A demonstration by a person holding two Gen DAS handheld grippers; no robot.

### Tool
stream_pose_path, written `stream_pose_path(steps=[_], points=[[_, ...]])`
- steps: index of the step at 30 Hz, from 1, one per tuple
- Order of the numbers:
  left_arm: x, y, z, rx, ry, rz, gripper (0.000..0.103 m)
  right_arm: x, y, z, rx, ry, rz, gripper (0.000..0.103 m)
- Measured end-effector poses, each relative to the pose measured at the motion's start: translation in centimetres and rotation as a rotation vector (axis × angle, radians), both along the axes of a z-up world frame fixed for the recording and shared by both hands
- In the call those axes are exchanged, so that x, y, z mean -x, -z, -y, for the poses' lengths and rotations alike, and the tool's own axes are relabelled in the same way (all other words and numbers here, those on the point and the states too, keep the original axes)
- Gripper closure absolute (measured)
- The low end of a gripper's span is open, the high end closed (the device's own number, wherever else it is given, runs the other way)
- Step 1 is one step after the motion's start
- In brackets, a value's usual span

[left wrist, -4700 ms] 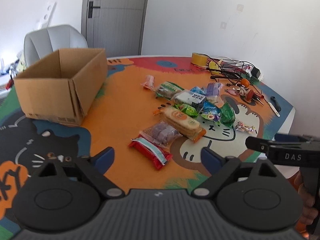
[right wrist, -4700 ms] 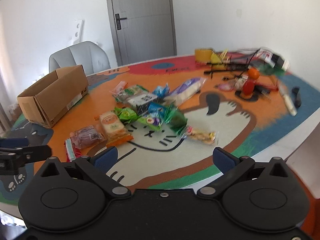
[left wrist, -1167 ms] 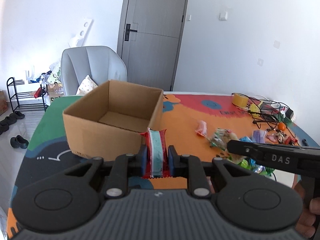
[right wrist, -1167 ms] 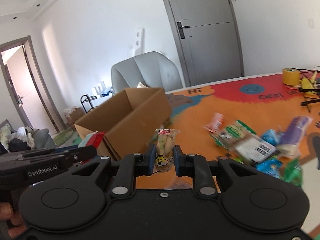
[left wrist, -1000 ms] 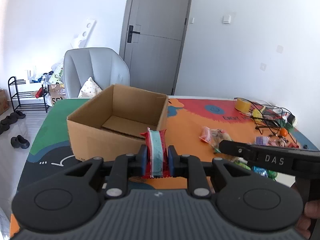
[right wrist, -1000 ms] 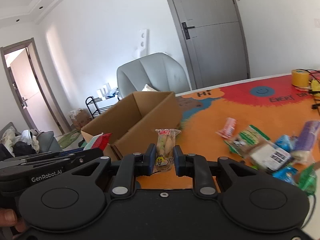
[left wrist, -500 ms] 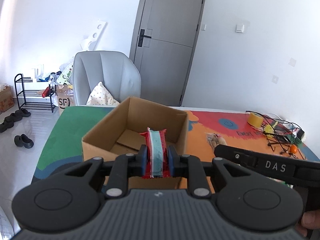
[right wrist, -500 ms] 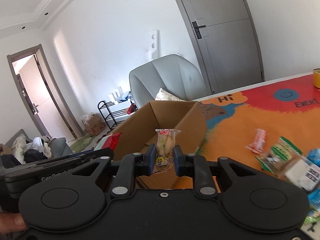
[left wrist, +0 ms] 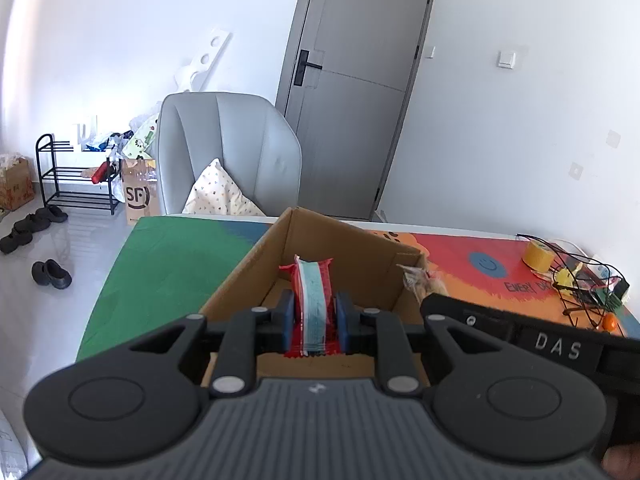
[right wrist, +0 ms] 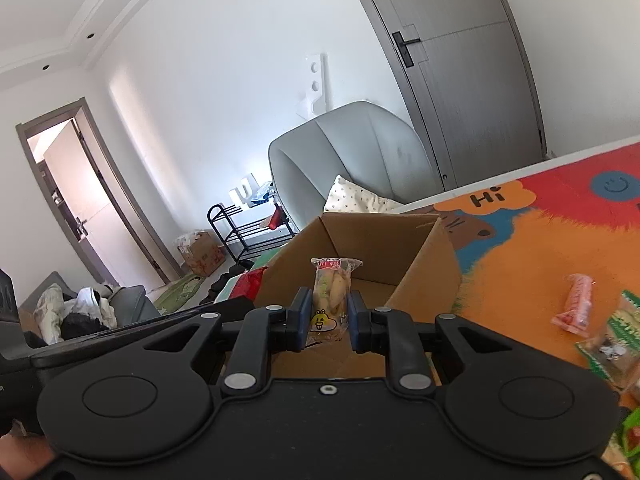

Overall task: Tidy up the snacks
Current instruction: 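Open the left gripper and right gripper to drop both snacks into the box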

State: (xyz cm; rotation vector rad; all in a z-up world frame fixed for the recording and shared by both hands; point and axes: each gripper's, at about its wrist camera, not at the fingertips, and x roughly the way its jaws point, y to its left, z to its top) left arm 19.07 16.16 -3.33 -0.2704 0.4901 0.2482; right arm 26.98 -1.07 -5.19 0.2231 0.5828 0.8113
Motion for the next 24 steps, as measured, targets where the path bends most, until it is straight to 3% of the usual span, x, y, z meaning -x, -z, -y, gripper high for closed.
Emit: stream_pose_path(steps=[4, 7, 10, 13, 16, 19, 24], points=[[-0.7, 0.1, -0.3, -0.028, -0.036, -0.011, 0.075, -0.5, 0.2, -0.7, -0.009, -0.004, -0.012, 0.082], [-0.2, 0.3, -0.5, -0.007, -0.073, -0.005, 0.045, -0.4, 0.1, -1.1, 0.023, 0.031, 0.013, 0.079], [0.7, -0.1, -0.2, -0.018, -0.071, 0.023, 0.031, -0.3, -0.2, -0.8, 0.006, 0.013, 0.022, 0.078], [1.6, -0.6, -0.3, 0.011, -0.091, 0.035, 0.023, -0.1, -0.5, -0.4, 0.001, 0.031, 0.032, 0.063], [2.4, -0.8, -0.2, 0.019, -0.1, 0.033, 0.015, 0.2, -0.8, 1.0, -0.028, 0.049, 0.019, 0.058], [3.0, -0.7, 0.1, 0.028, -0.116, 0.02, 0.012, 0.6, -0.8, 2.6, -0.041, 0.079, 0.003, 0.043], [3.7, -0.1, 0.8, 0.065, -0.107, -0.031, 0.007, 1.8, -0.4, 5.4, -0.042, 0.108, -0.031, 0.04]])
